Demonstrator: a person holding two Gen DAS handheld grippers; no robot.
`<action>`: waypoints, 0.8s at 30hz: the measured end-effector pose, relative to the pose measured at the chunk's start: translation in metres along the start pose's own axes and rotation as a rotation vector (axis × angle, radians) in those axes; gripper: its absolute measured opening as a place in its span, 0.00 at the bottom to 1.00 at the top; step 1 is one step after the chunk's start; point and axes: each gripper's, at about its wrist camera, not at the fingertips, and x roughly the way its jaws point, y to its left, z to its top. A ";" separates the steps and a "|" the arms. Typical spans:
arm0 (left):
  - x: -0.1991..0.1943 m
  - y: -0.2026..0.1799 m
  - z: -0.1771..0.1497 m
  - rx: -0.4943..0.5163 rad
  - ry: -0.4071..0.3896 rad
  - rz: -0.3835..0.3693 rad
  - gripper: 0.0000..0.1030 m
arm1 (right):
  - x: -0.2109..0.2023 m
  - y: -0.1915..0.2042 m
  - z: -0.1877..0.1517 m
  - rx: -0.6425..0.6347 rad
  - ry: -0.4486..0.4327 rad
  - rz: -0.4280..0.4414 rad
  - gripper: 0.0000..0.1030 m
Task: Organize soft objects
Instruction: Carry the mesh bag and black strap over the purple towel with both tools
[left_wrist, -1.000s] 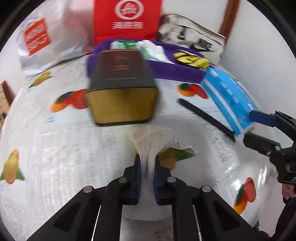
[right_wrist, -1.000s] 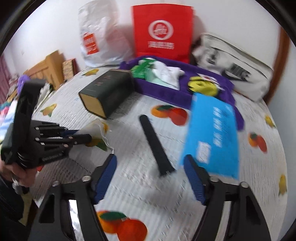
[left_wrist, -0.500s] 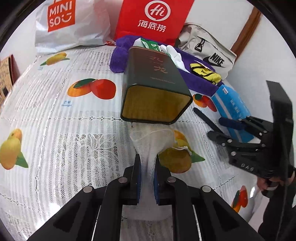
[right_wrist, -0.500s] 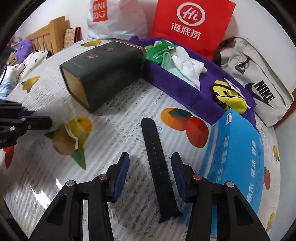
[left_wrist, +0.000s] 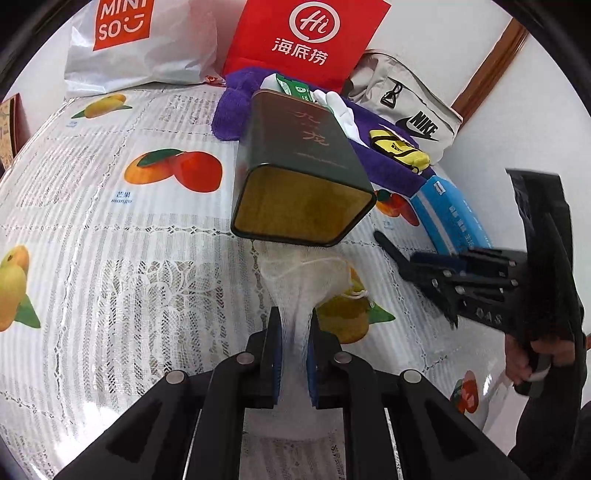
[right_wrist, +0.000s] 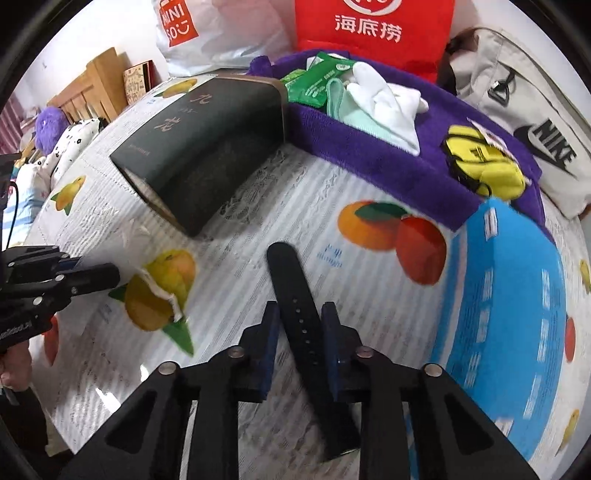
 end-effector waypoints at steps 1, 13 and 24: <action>-0.001 0.000 -0.001 0.003 0.000 0.000 0.11 | -0.002 0.002 -0.004 0.008 0.007 0.008 0.22; -0.005 -0.006 -0.012 -0.006 -0.005 0.002 0.11 | -0.016 0.013 -0.043 0.021 -0.066 0.009 0.23; -0.013 -0.022 -0.028 0.001 0.005 0.037 0.11 | -0.027 0.015 -0.064 0.040 -0.047 0.102 0.42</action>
